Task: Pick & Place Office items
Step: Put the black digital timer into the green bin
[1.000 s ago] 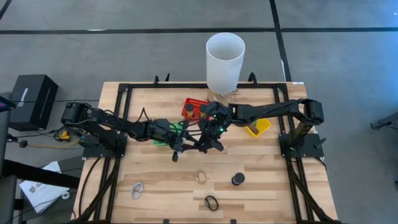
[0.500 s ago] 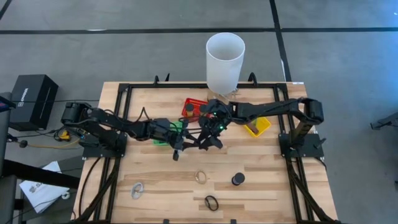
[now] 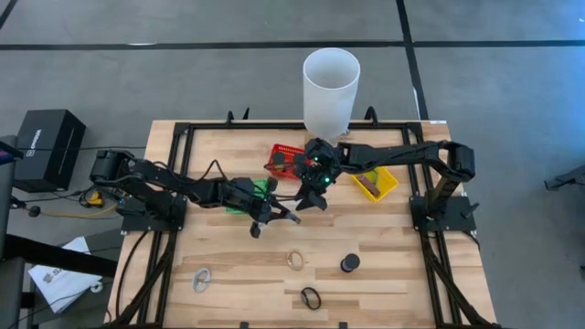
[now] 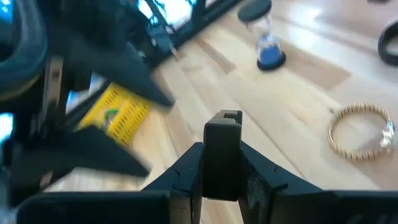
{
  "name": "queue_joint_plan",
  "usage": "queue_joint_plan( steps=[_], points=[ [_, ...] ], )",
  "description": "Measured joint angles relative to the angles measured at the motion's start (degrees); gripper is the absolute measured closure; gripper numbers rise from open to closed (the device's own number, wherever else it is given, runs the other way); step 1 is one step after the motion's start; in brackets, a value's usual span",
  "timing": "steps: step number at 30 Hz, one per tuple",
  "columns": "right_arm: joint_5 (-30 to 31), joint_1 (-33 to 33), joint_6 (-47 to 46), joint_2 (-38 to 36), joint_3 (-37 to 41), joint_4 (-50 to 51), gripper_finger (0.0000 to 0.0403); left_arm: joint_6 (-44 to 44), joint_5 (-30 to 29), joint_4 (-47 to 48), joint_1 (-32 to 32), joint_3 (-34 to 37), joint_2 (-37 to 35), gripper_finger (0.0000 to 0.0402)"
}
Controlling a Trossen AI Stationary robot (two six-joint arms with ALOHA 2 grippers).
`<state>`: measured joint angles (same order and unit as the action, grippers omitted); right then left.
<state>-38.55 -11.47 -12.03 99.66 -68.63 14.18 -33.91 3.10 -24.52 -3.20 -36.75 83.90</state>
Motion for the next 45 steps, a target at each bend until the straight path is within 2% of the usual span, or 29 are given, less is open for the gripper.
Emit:
queue_joint_plan(
  steps=[3,10,17,21,28,33,39,45],
  points=[
    [-0.27,0.16,0.0,0.0,-0.01,2.8,0.0173,1.5,-0.87,3.01,0.02,0.0,-0.43,0.0333],
    [0.33,0.44,2.23,0.0,0.02,11.03,0.0176,6.29,-11.61,18.77,0.26,0.0,-8.2,0.0336],
    [8.95,1.28,3.02,0.0,0.02,11.09,0.0182,21.42,-13.2,35.16,1.38,0.0,-19.32,0.0333],
    [12.04,2.21,3.02,0.0,0.02,10.7,0.0182,28.59,-13.28,37.5,3.66,1.26,-21.68,0.0335],
    [13.16,4.1,3.48,0.0,0.02,10.18,0.0182,29.89,-8.03,38.11,8.84,6.1,-19.17,0.0332],
    [13.14,4.96,3.63,0.0,0.02,9.7,0.0182,28.74,-5.23,36.51,11.99,5.95,-16.19,0.0331],
    [13.14,5.07,3.63,0.0,0.02,9.6,0.0182,26.74,5.91,34.24,15.72,5.81,-11.97,0.033],
    [13.14,4.87,3.63,0.0,0.02,9.4,0.0182,25.8,4.4,33.8,17.8,5.9,-8.13,0.0319]
  ],
)
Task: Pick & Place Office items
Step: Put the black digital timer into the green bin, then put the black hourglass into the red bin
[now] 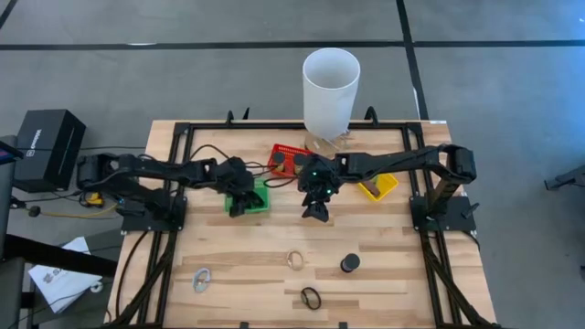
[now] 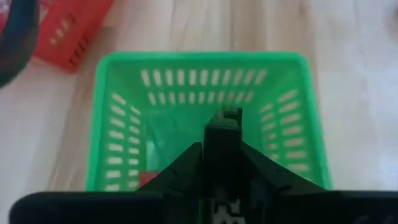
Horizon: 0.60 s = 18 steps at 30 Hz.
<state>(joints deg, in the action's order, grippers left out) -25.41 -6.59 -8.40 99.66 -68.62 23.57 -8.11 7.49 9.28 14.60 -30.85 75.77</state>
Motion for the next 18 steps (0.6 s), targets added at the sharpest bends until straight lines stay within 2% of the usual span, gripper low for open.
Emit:
queue_joint_plan(
  steps=[7,12,18],
  points=[
    [0.0,-0.26,0.0,0.0,0.0,0.09,0.0182,-0.26,0.29,-0.99,0.19,-0.13,3.59,0.0275],
    [-0.01,-0.28,-0.01,0.0,0.0,0.17,0.0182,-1.11,-4.84,-1.9,0.19,-0.33,2.94,0.023],
    [-0.02,-0.28,-0.02,0.0,0.0,0.49,0.0182,-2.35,-4.42,-3.41,0.08,-0.46,0.82,0.0189]
  ],
)
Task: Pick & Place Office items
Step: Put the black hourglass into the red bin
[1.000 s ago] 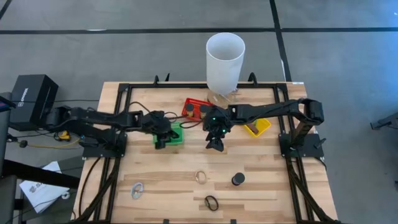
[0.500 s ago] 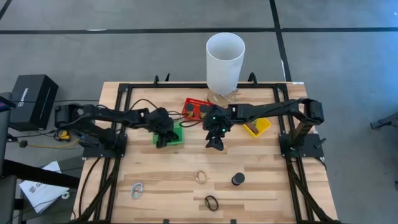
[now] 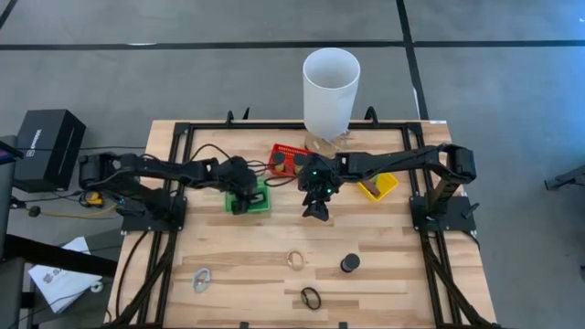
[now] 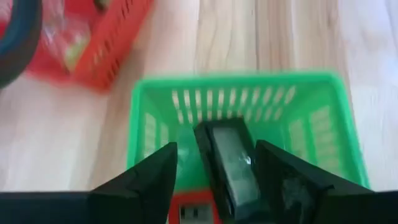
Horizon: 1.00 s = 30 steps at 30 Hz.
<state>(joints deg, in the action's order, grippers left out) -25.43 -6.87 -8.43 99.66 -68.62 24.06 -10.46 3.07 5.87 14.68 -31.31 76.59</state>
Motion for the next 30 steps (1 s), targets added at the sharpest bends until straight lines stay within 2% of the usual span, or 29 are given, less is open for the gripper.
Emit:
queue_joint_plan(
  steps=[5,11,18,24,30],
  points=[
    [0.02,0.0,0.68,0.0,0.0,0.95,0.0182,0.0,-0.28,0.25,-0.05,0.07,-3.77,0.0182],
    [0.02,0.13,2.59,-0.64,0.07,1.57,0.0182,0.35,-0.15,-0.97,-0.61,0.07,-12.93,0.0197],
    [-0.04,-0.08,11.82,-4.15,0.07,6.44,0.0182,6.31,0.24,-1.4,-3.41,0.24,-22.22,0.0216],
    [0.04,-0.02,12.67,-7.01,0.04,8.74,0.0182,6.88,0.35,-1.98,-8.32,0.35,-23.73,0.0229],
    [-0.03,4.04,16.13,-8.81,0.04,13.56,0.0182,6.87,0.35,-1.83,-12.35,0.35,-23.23,0.0237]
  ],
)
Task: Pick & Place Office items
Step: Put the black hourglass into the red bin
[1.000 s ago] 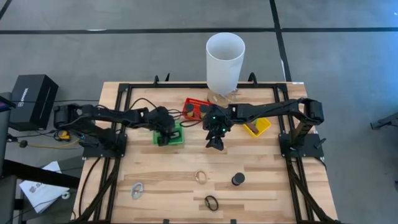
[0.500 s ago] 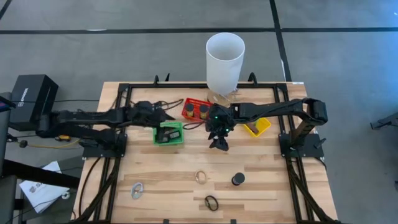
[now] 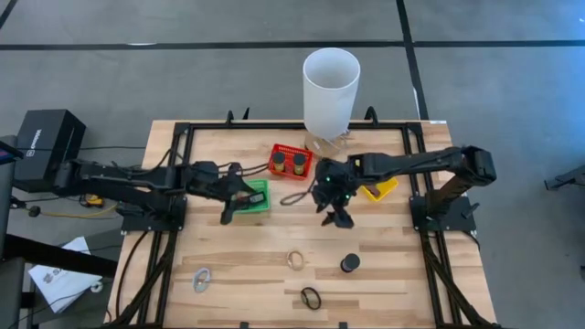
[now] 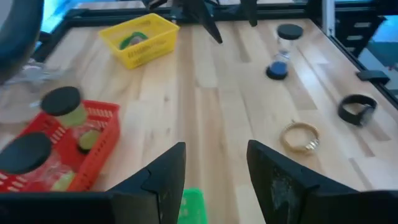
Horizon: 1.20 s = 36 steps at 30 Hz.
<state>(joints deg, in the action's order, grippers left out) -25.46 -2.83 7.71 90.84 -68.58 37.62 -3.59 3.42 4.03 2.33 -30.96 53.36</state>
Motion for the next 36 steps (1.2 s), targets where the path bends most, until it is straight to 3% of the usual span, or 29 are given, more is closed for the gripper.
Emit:
queue_joint_plan(
  steps=[13,25,29,36],
  points=[
    [0.02,6.39,7.28,-1.84,0.91,10.97,0.0182,0.01,0.0,-0.72,-3.1,0.0,-0.02,0.0244],
    [0.03,-0.38,3.29,-11.64,14.57,0.06,0.0182,0.04,-0.09,-1.42,-3.98,0.0,-0.02,0.0253],
    [0.06,-0.88,0.93,-15.05,19.18,-7.88,0.0182,0.04,-0.17,-1.57,-3.98,0.0,-0.02,0.0253],
    [-0.12,-0.53,2.37,-19.21,25.66,-12.7,0.0182,0.04,-0.26,-1.79,-3.98,0.0,-0.02,0.0253]
  ],
)
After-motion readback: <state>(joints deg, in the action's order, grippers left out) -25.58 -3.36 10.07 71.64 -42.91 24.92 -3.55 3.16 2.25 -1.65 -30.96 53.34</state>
